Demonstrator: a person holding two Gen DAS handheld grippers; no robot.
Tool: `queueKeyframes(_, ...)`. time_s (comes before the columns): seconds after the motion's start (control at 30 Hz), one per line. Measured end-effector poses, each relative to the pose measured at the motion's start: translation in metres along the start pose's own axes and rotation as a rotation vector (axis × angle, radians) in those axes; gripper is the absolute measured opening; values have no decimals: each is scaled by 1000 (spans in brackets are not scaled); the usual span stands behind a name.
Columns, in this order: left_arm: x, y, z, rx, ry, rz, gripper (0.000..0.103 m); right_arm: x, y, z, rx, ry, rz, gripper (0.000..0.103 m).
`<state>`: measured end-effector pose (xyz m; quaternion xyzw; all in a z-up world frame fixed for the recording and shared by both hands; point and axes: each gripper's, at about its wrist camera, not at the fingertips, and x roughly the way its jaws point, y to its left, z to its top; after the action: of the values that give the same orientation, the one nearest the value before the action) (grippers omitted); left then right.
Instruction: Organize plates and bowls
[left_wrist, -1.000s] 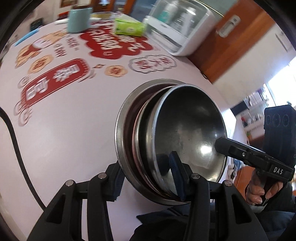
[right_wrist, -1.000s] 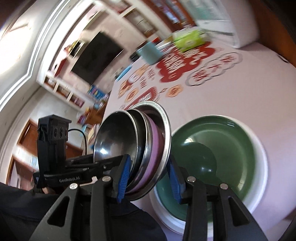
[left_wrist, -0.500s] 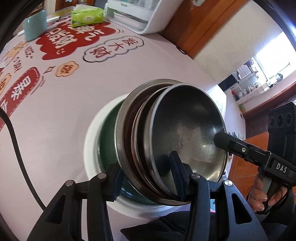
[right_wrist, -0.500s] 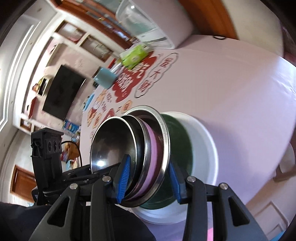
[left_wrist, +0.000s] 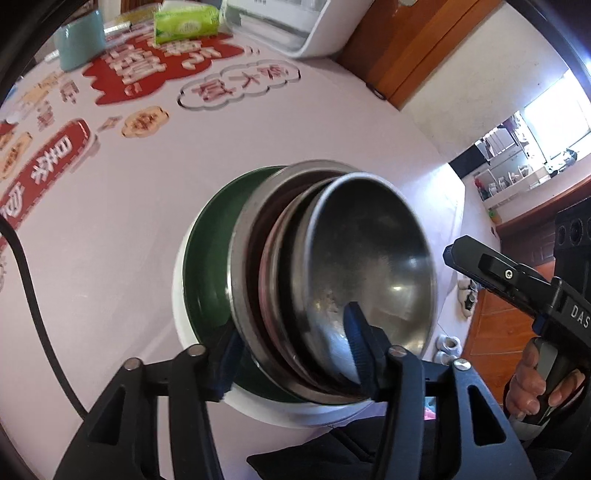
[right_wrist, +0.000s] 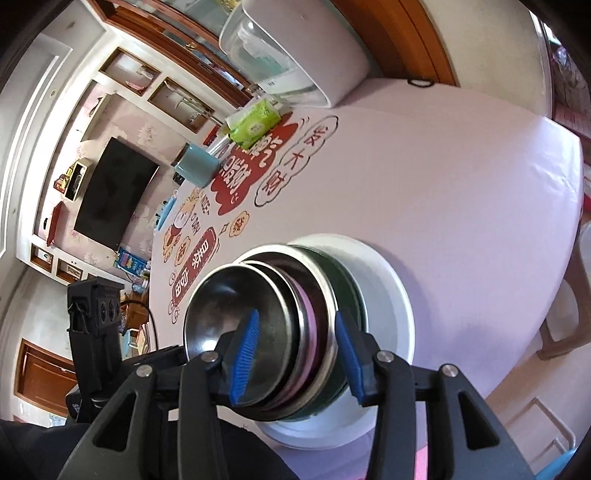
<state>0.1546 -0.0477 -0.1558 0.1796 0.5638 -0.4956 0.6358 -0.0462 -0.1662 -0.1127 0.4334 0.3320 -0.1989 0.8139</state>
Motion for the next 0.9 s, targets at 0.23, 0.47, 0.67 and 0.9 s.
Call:
queueKeyframes(0.23,-39,-4,-16,3,-117,49,58,-6,14,0,-58,18,23,44)
queueKeyframes(0.47,-84,-1,-43,-106,-286,104,64,-31,35,-16,-200,14,-9,55)
queueKeyframes(0.67,-112,-5,-74,-207,-391,146,68,-58,52,-28,-318,-31,-48,63)
queueKeyframes(0.9,-149,-10,-120,-297,-539,257,75,-71,85,-28,-478,-78,-48,79)
